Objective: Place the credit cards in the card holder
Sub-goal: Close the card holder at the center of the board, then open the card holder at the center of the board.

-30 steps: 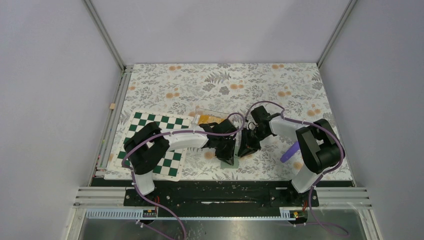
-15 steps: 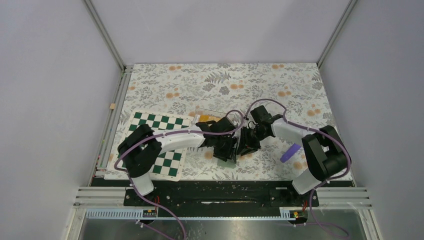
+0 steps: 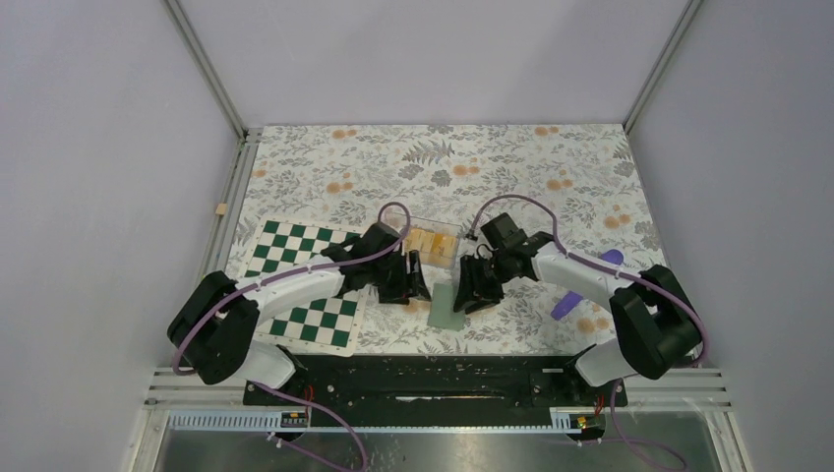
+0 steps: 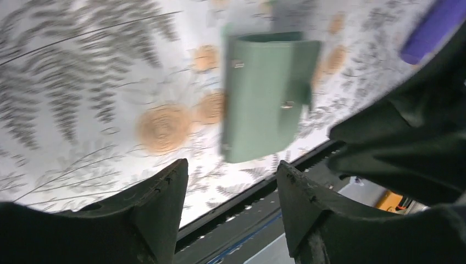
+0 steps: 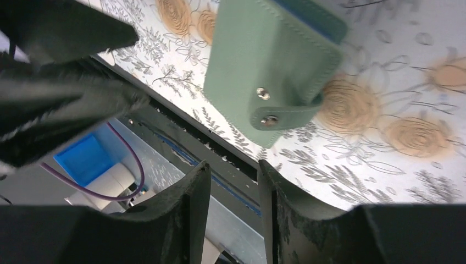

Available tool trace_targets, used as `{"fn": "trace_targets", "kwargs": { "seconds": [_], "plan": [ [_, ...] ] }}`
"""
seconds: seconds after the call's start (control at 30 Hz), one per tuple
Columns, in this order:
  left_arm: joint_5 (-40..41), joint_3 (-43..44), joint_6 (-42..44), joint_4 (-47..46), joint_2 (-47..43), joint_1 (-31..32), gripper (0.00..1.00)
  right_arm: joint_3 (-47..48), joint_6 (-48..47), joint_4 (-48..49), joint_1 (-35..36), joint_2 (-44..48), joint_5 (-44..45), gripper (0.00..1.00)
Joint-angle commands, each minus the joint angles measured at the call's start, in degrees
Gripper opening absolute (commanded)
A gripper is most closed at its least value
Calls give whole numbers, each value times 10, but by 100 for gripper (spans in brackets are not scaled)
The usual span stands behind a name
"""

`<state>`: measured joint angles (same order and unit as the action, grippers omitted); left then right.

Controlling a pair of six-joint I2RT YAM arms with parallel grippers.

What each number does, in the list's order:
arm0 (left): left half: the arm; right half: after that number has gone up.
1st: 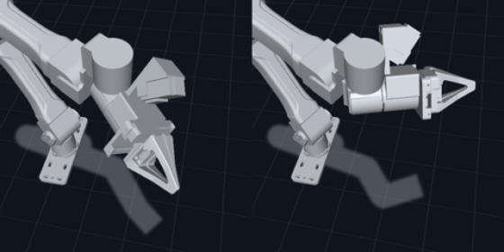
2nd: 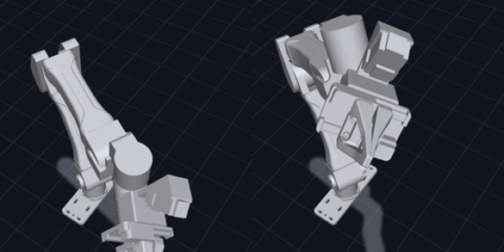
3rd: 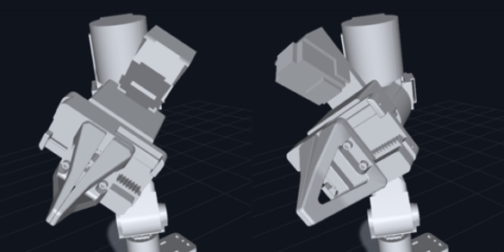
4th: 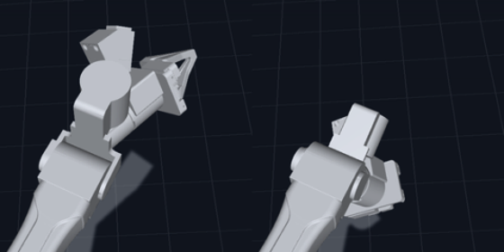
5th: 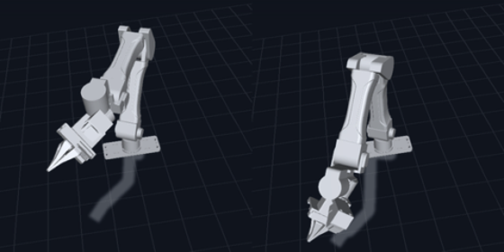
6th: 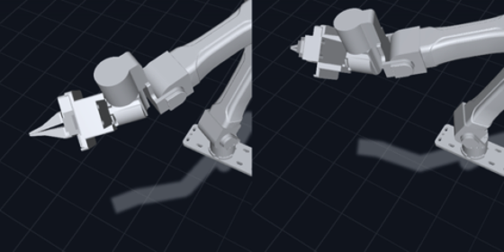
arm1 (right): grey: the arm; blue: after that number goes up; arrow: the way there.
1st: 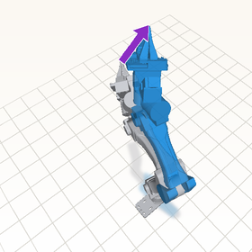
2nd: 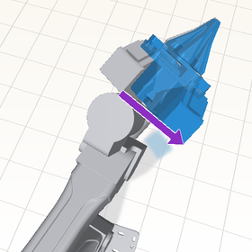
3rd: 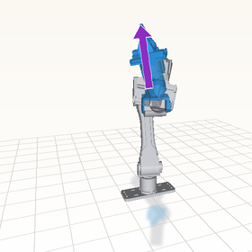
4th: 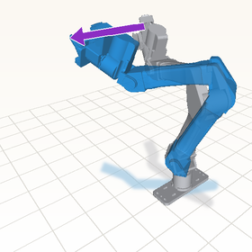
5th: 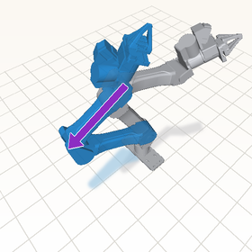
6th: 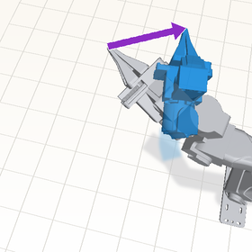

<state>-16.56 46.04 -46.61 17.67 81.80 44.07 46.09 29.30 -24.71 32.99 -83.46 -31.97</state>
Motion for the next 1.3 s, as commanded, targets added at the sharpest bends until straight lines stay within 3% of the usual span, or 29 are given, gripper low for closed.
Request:
{"fn": "trace_targets", "kwargs": {
  "seconds": [0.0,0.27,0.4,0.73,0.83,1.07,1.27],
  "plan": [
    [-30,-54,-27,-37,-31,-42,61,51,35,16,54,-30,22,43],
    [-57,-100,-43,-82,-2,-75,63,92,44,14,109,-100,123,46],
    [-60,-97,-41,-89,18,-75,63,76,58,11,97,-100,166,54],
    [-62,-76,-47,-104,63,-54,60,20,69,10,35,-68,168,56],
    [-61,-58,-52,-107,82,-36,54,16,67,15,31,-74,154,56],
    [-62,-43,-57,-114,110,-21,26,3,87,110,30,-71,31,50],
    [-66,-40,-50,-115,116,-19,23,-18,142,203,29,-49,-50,44]
  ]
}}
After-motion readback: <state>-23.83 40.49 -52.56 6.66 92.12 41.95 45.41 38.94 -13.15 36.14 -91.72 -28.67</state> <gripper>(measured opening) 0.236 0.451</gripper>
